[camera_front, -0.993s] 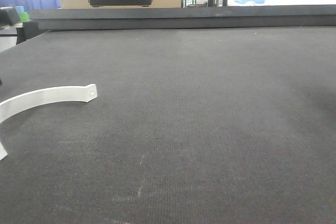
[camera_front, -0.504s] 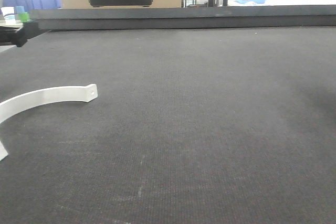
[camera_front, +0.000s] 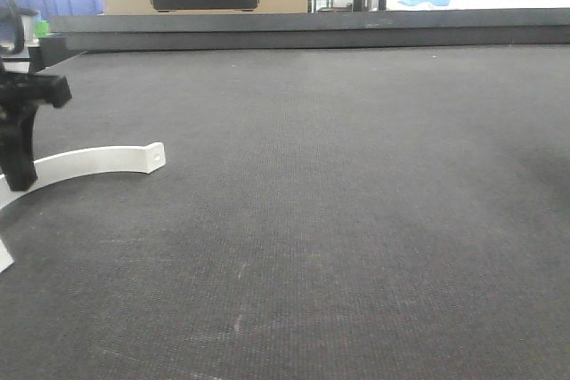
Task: Grab PVC pipe and place in blue bin
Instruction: 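Close both grippers on the white pipe arc at two points, then lift the white pipe arc off the table with both grippers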
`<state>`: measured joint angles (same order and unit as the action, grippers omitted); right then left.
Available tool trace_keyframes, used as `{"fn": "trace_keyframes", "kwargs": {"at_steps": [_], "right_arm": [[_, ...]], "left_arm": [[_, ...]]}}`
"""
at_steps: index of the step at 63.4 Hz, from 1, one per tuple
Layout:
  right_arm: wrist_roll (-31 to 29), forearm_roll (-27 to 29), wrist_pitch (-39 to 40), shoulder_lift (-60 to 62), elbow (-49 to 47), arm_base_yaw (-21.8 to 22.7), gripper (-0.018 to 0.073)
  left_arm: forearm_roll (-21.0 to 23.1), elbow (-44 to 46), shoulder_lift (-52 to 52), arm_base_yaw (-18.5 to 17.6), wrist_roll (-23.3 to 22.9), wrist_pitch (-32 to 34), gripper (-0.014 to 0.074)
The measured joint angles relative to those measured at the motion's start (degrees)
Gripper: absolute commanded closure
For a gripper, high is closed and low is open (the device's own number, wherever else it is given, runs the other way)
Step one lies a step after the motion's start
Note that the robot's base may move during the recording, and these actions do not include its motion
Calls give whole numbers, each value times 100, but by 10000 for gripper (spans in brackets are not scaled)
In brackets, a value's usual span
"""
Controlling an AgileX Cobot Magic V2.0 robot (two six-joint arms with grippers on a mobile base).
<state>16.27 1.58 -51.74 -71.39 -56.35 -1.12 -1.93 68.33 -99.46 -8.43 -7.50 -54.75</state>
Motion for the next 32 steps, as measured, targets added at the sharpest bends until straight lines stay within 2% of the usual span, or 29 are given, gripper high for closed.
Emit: {"fn": "trace_keyframes", "kwargs": {"at_steps": [15, 20, 23, 32], "right_arm": [[9, 0, 0, 0, 0, 0, 727], [9, 0, 0, 0, 0, 0, 727], [9, 0, 0, 0, 0, 0, 727], [9, 0, 0, 0, 0, 0, 727]], "left_arm": [[10, 12, -290, 45, 0, -123, 322], [10, 35, -316, 45, 0, -167, 346], [10, 49, -327, 45, 0, -180, 384], [10, 57, -327, 45, 0, -227, 629]]}}
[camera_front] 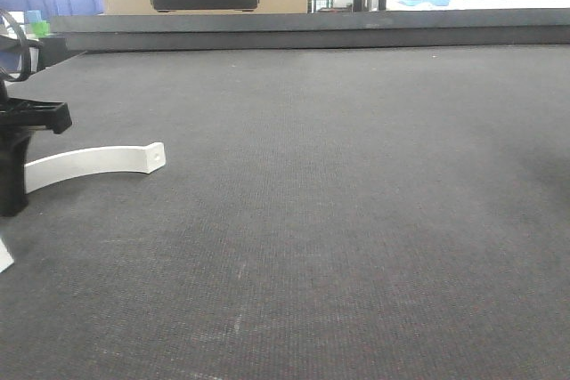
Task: Grab PVC pipe and place in blue bin
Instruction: 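Lift the white pipe arc off the table with both grippers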
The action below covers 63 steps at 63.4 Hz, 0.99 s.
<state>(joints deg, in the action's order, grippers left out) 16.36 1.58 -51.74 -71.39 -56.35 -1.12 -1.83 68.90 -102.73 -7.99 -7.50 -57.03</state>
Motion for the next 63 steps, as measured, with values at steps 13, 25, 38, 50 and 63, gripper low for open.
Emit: {"fn": "trace_keyframes", "kwargs": {"at_steps": [13, 25, 38, 50, 63], "right_arm": [[-11, 0, 0, 0, 0, 0, 727], [-11, 0, 0, 38, 0, 0, 727], [0, 0, -82, 355, -102, 0, 727], [-14, -24, 27, 729, -113, 0, 727], [-615, -72, 461, 1103, -113, 0, 727]], "left_arm": [[-12, 5, 0, 0, 0, -73, 707], [1, -33, 327, 0, 0, -298, 707], [63, -44, 1502, 0, 0, -238, 707], [86, -44, 2604, 0, 0, 342, 707], [96, -133, 3568, 0, 0, 1428, 707]]}}
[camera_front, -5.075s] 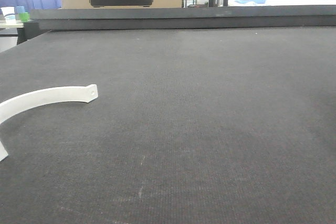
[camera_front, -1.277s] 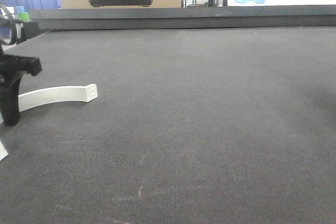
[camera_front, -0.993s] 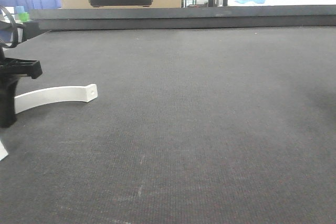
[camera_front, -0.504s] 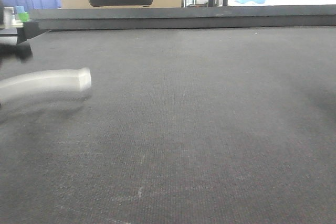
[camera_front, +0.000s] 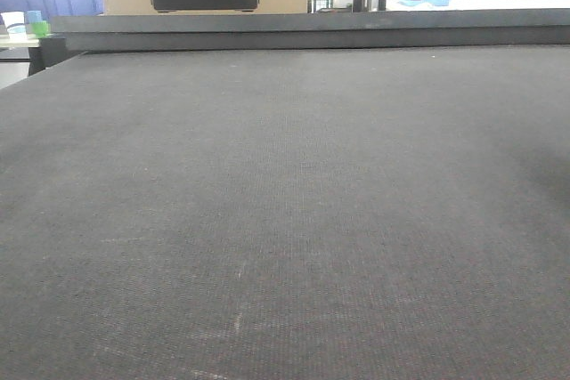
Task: Grab PVC pipe and place in blue bin
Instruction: 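Lift the white pipe arc off the table with both grippers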
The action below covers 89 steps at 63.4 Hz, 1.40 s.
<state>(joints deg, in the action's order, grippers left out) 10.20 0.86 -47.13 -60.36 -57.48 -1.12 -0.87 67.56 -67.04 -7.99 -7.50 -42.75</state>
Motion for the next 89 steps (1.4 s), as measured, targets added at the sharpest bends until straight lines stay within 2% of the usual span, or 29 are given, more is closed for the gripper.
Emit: {"fn": "trace_keyframes", "kwargs": {"at_steps": [20, 35, 44, 59, 89], "right_arm": [[-357, 0, 958, 1004, 72, 0, 727], [-441, 0, 1795, 2101, 990, 0, 727], [-467, 0, 1881, 2902, 1426, 0, 727], [-467, -11, 1999, 3746, 1488, 0, 727], [-467, -11, 2191, 3905, 1488, 0, 727]], "left_arm": [[50, -1007, 1075, 0, 0, 1484, 707], [150, -2205, 1995, 0, -4, 2542, 707], [163, -2681, 2578, 0, -4, 2656, 707], [-30, -2750, 3412, 0, -4, 2811, 707], [-145, -2750, 3735, 0, -13, 2974, 707]]}}
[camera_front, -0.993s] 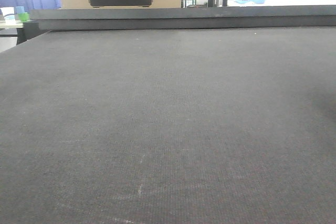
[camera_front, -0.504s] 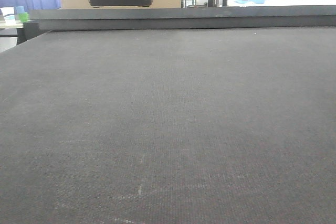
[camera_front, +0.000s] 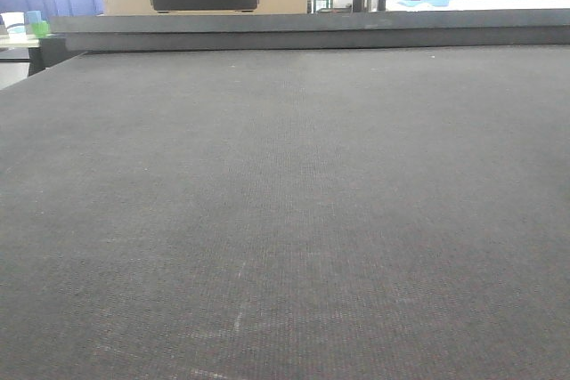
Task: Grab PVC pipe and place in blue bin
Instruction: 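Lift the white pipe arc off the table with both grippers, then drive the base away from the table toward the blue bin shelves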
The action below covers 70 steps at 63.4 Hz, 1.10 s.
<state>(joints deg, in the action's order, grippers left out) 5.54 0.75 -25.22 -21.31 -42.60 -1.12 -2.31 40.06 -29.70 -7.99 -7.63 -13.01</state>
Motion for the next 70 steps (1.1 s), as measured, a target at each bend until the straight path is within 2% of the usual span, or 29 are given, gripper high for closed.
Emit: {"fn": "trace_keyframes", "kwargs": {"at_steps": [70], "right_arm": [[0, -11, 0, 0, 33, 0, 727]], "left_arm": [[0, 0, 7, 0, 0, 12, 707]]}}
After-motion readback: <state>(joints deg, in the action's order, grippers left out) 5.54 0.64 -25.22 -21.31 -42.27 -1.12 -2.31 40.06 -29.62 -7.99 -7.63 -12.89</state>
